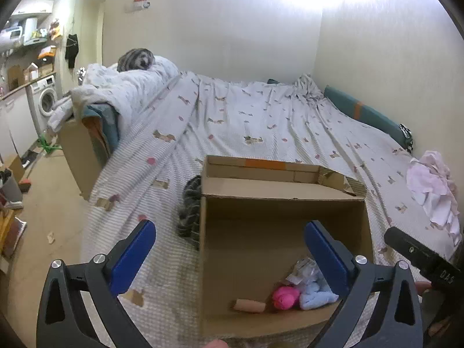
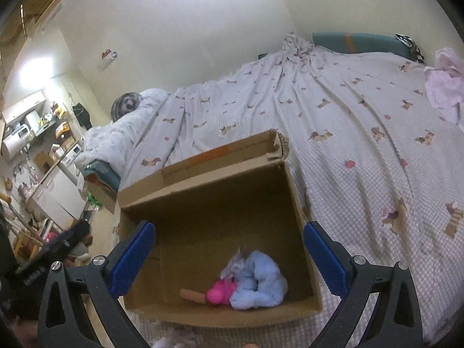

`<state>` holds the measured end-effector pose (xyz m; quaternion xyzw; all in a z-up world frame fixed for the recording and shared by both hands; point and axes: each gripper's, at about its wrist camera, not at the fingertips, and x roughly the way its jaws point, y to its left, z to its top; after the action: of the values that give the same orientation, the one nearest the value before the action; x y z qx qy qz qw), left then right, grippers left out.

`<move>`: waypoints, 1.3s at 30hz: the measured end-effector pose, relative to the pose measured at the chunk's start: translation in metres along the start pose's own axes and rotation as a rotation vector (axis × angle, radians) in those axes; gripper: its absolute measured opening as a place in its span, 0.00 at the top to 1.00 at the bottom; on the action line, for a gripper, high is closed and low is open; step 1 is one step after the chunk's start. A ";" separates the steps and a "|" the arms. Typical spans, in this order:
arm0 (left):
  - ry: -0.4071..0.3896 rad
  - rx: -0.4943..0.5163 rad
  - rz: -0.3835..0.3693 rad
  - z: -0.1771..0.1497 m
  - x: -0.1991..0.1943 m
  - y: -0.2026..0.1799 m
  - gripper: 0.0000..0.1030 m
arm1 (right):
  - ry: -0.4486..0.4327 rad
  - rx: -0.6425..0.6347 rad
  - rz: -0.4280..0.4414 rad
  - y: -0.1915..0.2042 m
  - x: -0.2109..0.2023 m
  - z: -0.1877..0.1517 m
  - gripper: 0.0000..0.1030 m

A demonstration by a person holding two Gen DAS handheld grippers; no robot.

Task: Organize soft objects
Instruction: 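Open both grippers to drop the peg and wrapped item into the box, then move both grippers back toward the white items on the bedspread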

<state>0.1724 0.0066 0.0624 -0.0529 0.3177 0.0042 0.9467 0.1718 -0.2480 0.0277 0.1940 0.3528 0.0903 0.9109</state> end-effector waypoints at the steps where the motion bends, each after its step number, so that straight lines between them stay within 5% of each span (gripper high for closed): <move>1: -0.002 0.000 0.004 -0.001 -0.004 0.001 0.01 | 0.001 -0.004 -0.003 0.001 -0.002 -0.002 0.00; 14: 0.129 -0.049 0.024 -0.041 -0.030 0.027 0.01 | 0.063 -0.027 -0.037 0.000 -0.027 -0.038 0.00; 21: 0.261 -0.112 0.035 -0.071 -0.026 0.036 0.01 | 0.099 -0.006 -0.019 0.001 -0.035 -0.054 0.00; 28: 0.380 -0.111 0.062 -0.099 -0.017 0.036 0.01 | 0.176 -0.026 -0.025 0.011 -0.032 -0.078 0.00; 39: 0.452 -0.100 0.068 -0.119 -0.012 0.034 0.01 | 0.316 -0.105 -0.059 0.014 -0.019 -0.106 0.00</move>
<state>0.0900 0.0289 -0.0281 -0.0889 0.5226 0.0400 0.8470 0.0858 -0.2099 -0.0267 0.1194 0.4918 0.1113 0.8553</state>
